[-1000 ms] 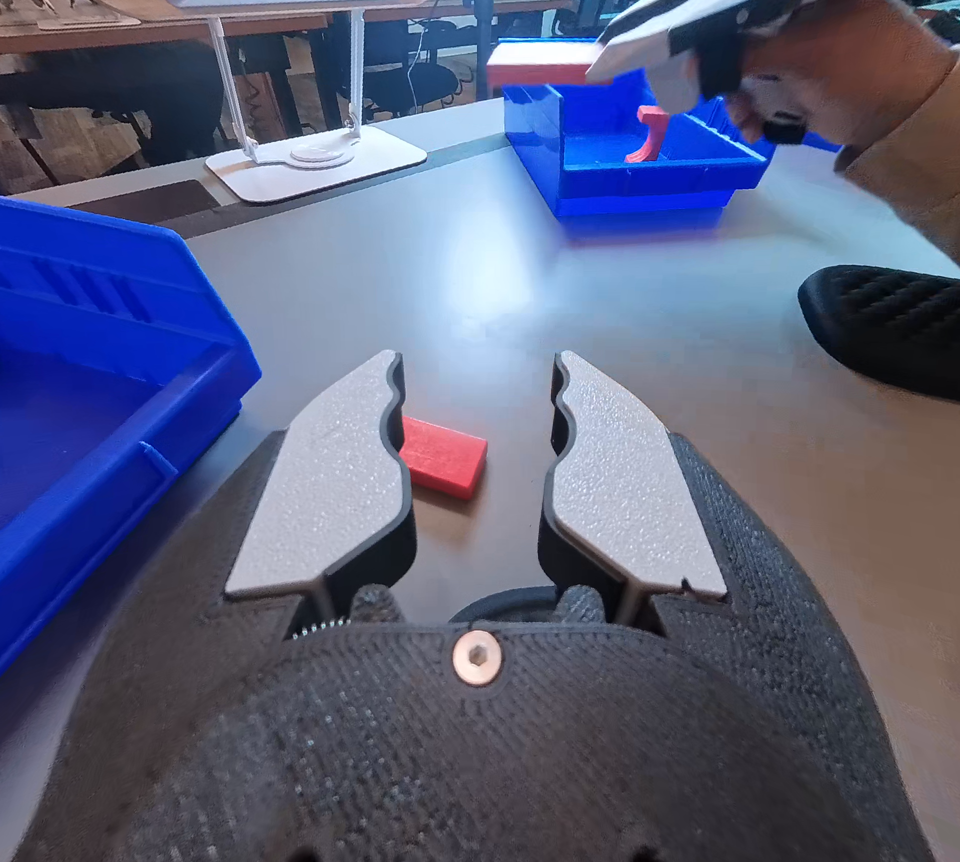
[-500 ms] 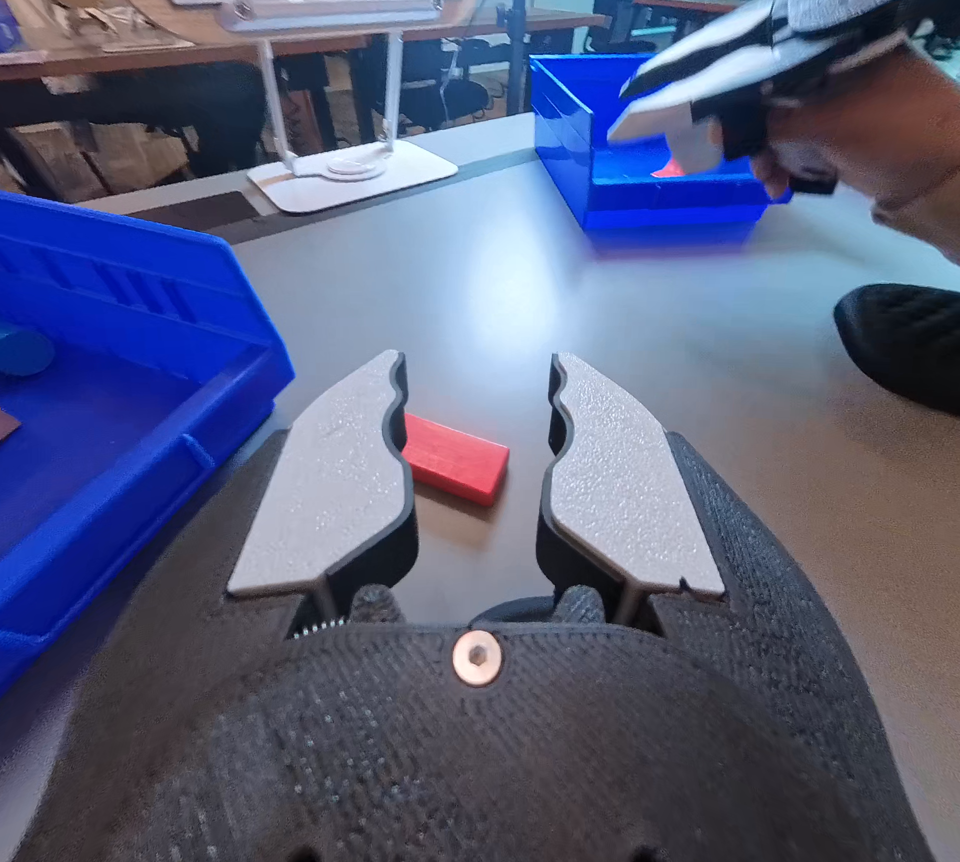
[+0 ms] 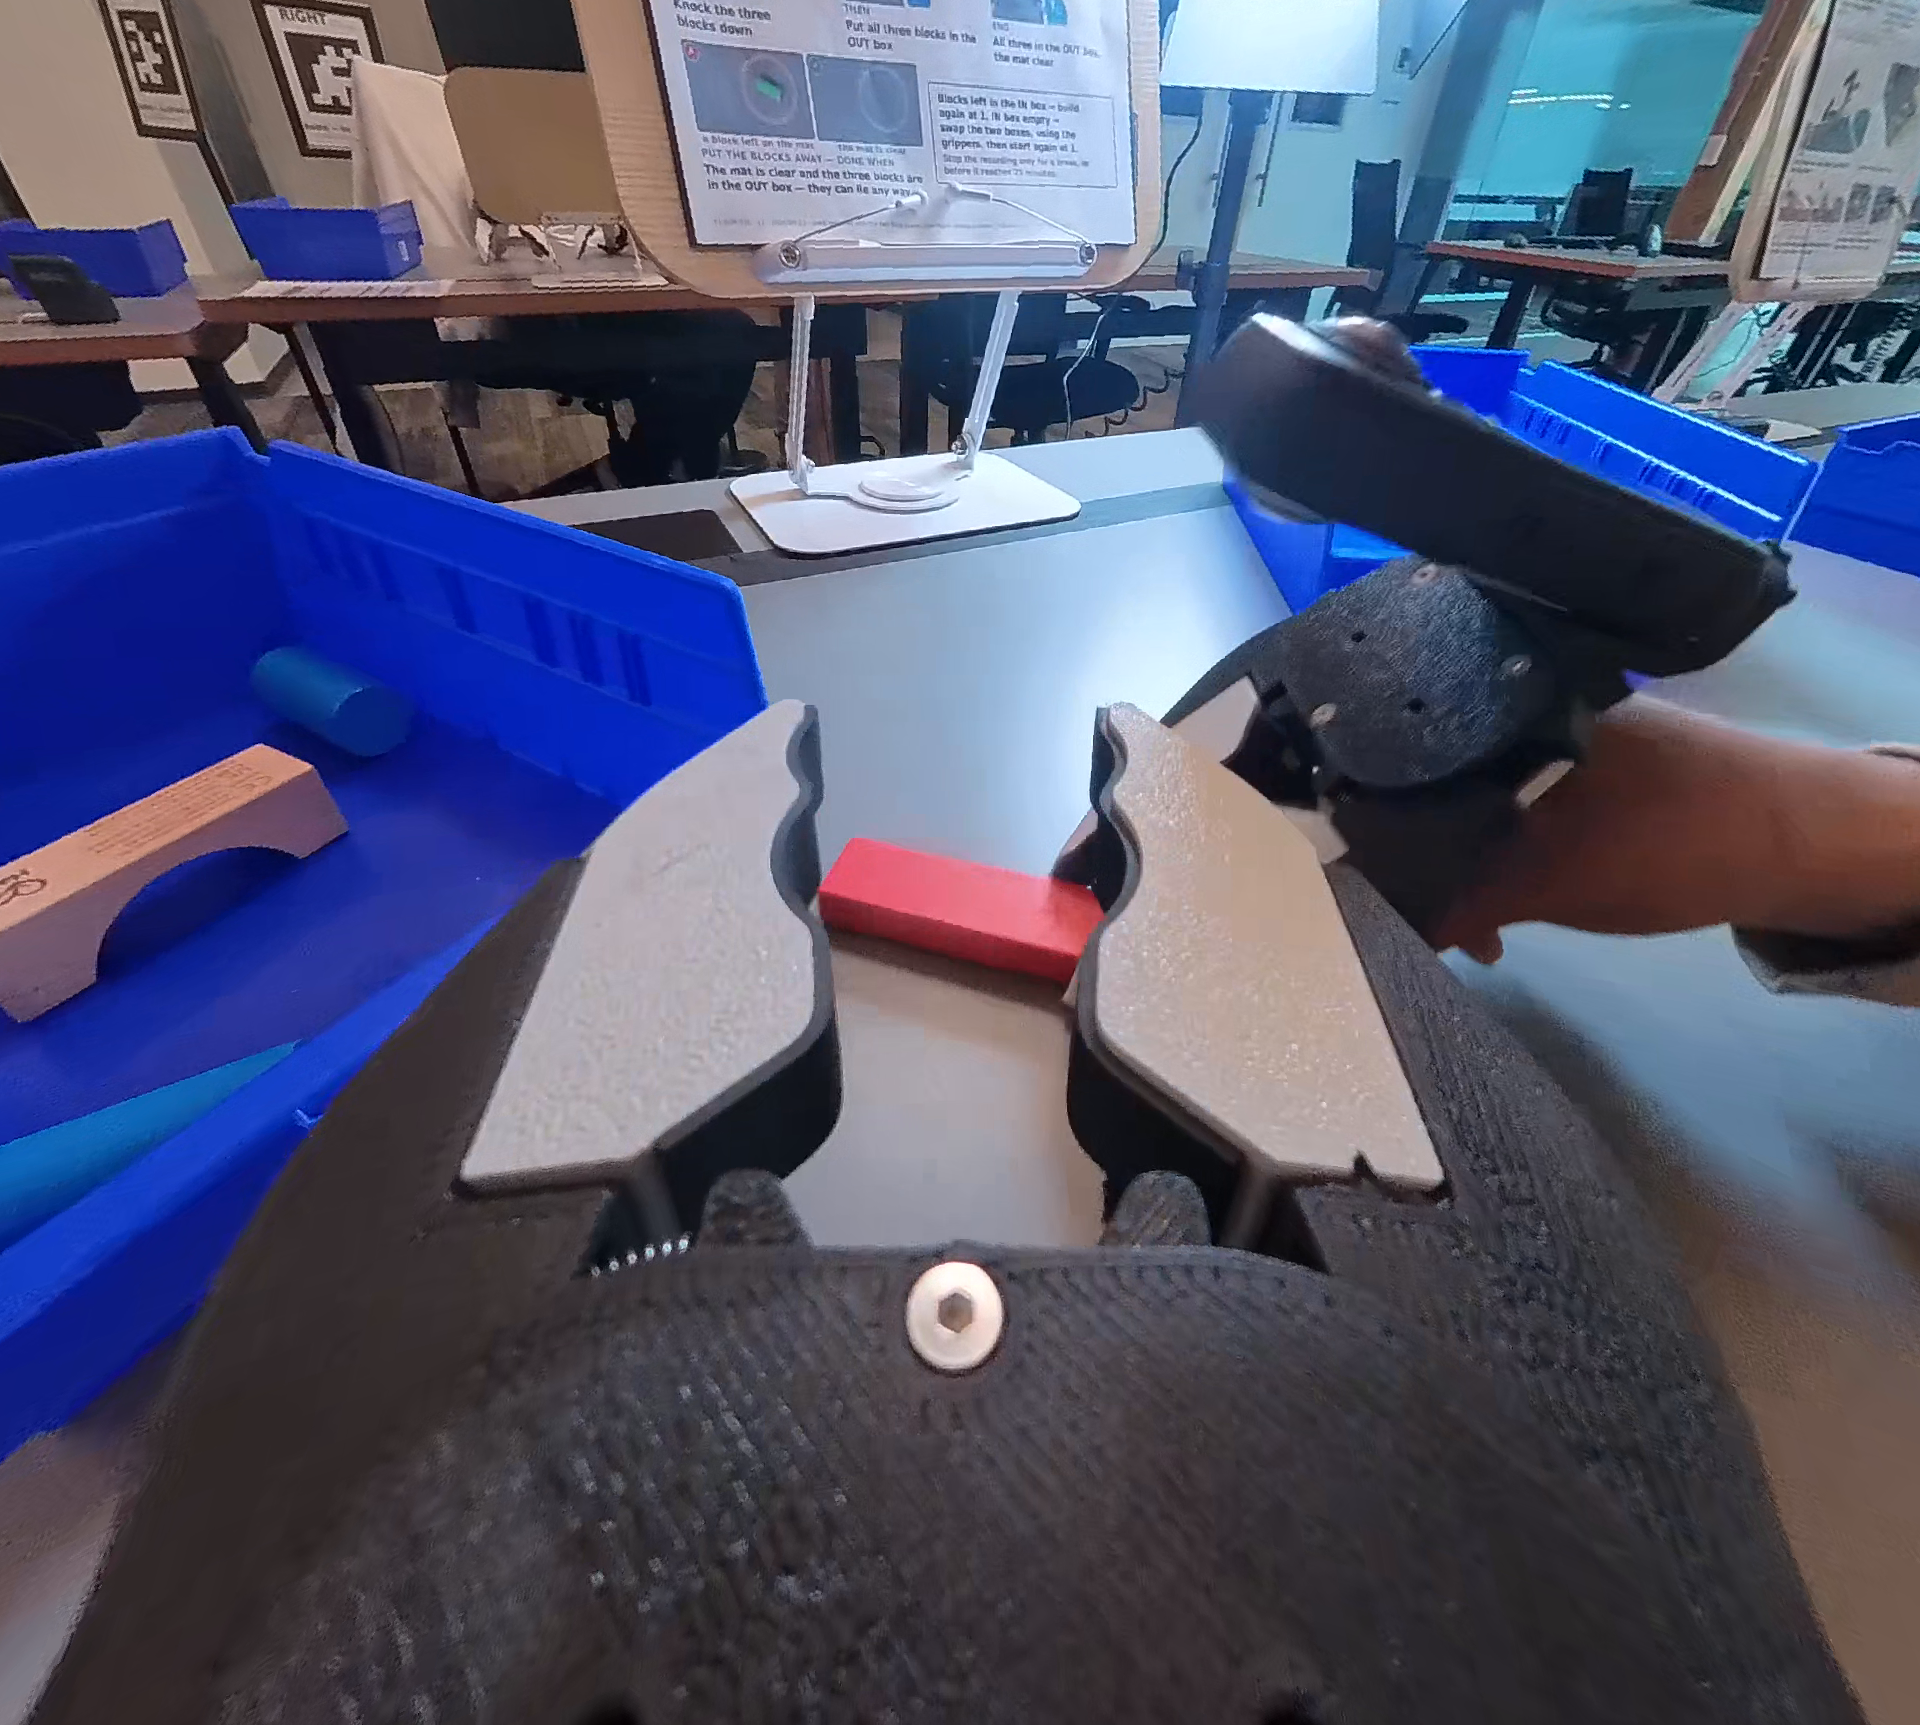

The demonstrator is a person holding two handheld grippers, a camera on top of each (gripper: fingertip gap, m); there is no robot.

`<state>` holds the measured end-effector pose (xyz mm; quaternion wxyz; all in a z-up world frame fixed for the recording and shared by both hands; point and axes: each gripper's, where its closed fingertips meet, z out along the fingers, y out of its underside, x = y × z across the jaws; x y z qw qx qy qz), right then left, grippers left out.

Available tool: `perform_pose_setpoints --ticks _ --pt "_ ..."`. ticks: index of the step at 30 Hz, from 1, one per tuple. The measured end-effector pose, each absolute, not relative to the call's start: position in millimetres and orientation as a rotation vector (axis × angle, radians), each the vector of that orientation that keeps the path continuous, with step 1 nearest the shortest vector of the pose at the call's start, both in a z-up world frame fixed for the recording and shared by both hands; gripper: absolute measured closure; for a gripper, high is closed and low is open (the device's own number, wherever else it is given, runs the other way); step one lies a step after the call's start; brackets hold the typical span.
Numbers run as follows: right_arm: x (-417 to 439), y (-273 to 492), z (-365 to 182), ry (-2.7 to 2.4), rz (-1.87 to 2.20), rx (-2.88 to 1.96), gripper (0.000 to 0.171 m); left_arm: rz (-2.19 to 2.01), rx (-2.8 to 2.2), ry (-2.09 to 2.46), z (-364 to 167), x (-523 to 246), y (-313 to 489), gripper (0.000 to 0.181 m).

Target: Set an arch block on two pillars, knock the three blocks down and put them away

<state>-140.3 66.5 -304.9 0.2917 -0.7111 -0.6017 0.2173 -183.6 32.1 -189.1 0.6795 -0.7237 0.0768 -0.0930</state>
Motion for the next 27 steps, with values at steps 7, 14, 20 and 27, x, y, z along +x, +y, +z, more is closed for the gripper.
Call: perform_pose_setpoints --ticks 7,14,20,27 --pt "-33.6 145.8 -213.1 -1.207 0.502 -1.768 0.138 -0.239 -1.634 0.187 -191.6 -178.5 31.7 0.132" --pt "127.4 232.4 -204.6 -0.672 0.12 -1.947 0.139 -0.237 -1.66 0.222 -197.5 -171.6 33.1 0.132" --pt "174.7 244.0 -205.4 -0.543 -0.136 -1.965 0.141 -0.244 -1.683 0.239 -202.7 -168.4 34.6 0.132" --pt "179.1 245.8 -191.2 -0.535 -0.203 -1.875 0.122 -0.257 -1.688 0.253 -203.9 -165.9 34.2 0.132"
